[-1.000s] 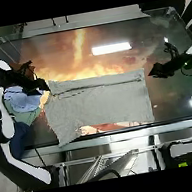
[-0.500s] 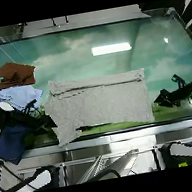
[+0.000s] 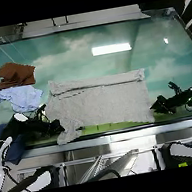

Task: Fold the shirts.

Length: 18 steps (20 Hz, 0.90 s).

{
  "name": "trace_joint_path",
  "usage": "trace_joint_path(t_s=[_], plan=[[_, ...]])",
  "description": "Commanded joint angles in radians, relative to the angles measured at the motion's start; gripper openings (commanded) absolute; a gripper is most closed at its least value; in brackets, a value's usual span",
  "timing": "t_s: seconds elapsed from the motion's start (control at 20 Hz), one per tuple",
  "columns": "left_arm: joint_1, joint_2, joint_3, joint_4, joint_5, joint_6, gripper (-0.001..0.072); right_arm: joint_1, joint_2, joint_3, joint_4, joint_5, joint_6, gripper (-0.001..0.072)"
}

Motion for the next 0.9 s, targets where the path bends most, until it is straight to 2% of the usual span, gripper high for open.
trace_joint_path(t_s=[0.0, 0.4, 0.5, 0.65, 0.85], plan=[[-0.007, -0.045, 0.053, -0.055, -0.005, 0.042, 0.0012, 0.016, 0.000, -0.020, -0.005, 0.008, -0.003, 0.0381], [0.067, 0.088, 0.082, -0.055, -0.044, 0.041, 0.0012, 0.125, 0.001, -0.076, 0.003, 0.010, -0.004, 0.0366], [0.080, 0.106, 0.082, -0.056, -0.068, 0.042, 0.0012, 0.124, 0.005, -0.076, 0.043, 0.020, -0.034, 0.0033], [0.079, 0.154, 0.083, -0.055, -0.109, 0.041, 0.0012, 0.109, 0.040, -0.028, 0.039, 0.064, -0.029, 0.0015], [0.080, 0.285, 0.082, -0.008, -0.225, -0.014, 0.0011, 0.016, 0.105, 0.038, -0.069, 0.117, 0.063, 0.0015]])
